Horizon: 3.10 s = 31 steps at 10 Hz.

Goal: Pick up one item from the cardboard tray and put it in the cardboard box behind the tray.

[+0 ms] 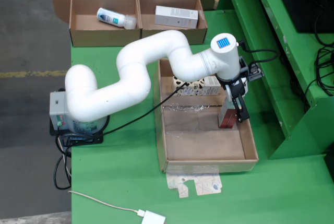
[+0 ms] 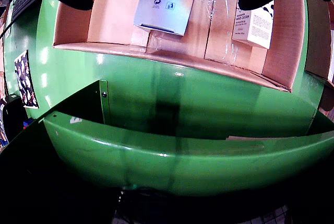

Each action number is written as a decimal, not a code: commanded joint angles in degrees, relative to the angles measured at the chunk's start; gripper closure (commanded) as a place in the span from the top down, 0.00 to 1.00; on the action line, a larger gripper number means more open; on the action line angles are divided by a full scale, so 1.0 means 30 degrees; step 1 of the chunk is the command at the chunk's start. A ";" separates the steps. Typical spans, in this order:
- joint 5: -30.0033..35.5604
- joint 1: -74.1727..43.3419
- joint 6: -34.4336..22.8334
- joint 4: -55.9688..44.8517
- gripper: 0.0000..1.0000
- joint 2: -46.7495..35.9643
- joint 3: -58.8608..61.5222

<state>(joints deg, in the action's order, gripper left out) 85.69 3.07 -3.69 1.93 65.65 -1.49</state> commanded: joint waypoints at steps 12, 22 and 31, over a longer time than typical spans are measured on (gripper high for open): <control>-0.3663 0.0992 -0.0637 0.6923 1.00 0.1841 0.0497; -1.0086 0.2011 -0.1401 0.9166 1.00 0.2776 0.0497; -0.4177 0.1914 -0.0101 0.3202 1.00 0.0406 0.0497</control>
<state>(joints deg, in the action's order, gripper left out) 60.73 7.47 -5.62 24.16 72.77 -1.58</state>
